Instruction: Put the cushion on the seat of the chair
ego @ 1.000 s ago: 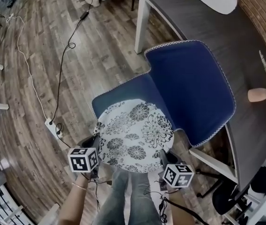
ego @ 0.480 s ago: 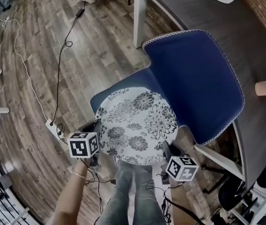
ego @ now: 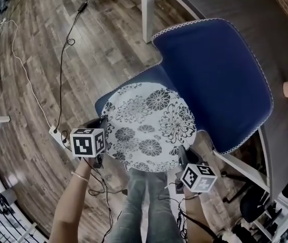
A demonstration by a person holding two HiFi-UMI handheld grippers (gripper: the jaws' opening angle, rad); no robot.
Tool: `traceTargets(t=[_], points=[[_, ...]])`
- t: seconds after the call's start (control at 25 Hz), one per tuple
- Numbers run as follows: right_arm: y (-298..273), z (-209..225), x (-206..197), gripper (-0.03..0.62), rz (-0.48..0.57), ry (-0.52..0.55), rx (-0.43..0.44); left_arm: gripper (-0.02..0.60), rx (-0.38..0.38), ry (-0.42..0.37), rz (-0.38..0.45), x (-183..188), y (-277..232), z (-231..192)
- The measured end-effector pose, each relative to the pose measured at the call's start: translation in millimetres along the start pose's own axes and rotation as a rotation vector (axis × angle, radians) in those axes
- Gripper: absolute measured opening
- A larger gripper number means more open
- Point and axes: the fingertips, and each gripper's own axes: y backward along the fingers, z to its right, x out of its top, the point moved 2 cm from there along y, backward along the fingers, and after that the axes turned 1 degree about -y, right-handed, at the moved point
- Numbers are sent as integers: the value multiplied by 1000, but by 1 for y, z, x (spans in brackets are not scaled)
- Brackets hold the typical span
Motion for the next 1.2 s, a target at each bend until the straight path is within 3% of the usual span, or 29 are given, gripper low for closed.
traceTargets(t=[0.32,1.2], points=[[-12,5,-4,35,-5,7,-23,15,5,-58,-18,9,-21,-2],[-46,23,-18,40,-82,3,-96,15,19,-58,-65,8,-58,-12]])
